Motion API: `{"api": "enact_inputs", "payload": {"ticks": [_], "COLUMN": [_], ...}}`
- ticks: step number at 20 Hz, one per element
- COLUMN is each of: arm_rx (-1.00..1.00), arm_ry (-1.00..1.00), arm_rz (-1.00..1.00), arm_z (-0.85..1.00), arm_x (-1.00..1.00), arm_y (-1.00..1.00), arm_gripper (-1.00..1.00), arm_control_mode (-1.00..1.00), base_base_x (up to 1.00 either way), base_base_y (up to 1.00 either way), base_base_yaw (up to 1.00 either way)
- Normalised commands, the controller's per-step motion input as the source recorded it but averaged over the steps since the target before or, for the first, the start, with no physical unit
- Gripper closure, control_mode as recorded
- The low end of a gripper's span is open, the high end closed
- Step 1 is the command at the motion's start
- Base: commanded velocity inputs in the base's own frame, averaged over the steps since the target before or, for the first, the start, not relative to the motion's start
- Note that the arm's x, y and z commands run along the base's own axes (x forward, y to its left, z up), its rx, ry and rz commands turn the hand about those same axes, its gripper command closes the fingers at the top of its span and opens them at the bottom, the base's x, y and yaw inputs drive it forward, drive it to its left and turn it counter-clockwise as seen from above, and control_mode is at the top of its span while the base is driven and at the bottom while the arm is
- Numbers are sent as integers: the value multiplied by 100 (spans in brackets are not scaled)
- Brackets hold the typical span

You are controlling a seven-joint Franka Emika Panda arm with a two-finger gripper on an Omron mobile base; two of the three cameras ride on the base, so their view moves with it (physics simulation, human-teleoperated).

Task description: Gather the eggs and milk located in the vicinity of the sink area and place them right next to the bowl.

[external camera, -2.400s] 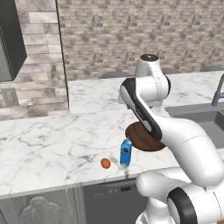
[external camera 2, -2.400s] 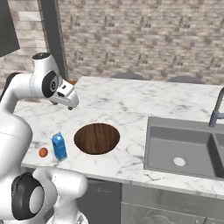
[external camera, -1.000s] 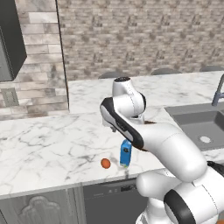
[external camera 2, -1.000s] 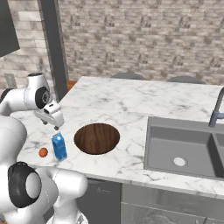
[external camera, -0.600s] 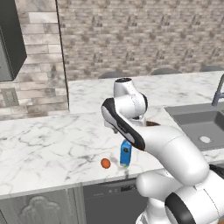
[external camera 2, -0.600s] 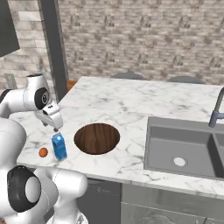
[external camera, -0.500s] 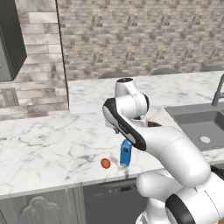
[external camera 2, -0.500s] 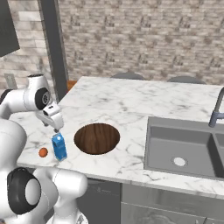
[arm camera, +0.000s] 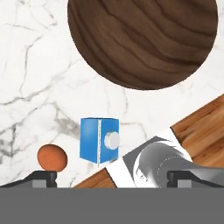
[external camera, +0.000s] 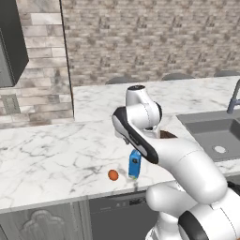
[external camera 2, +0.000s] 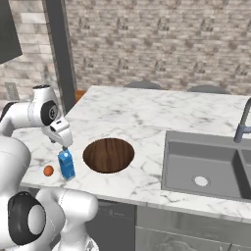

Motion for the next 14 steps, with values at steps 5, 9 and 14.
{"api": "enact_inputs", "payload": {"ticks": [5,9,14], "arm_rx": [0,0,0], "arm_ry": [0,0,1], "arm_rz": [0,0,0], "arm_z": [-17,-18,-9], "arm_x": [2,11,22], "arm_y": [0,0,0], "arm_gripper": [-100,-100,-100], "arm_control_mode": [-100,-100,-100], "base_base_x": [0,0,0], "base_base_y": [0,0,0], "base_base_yaw": [0,0,0]}}
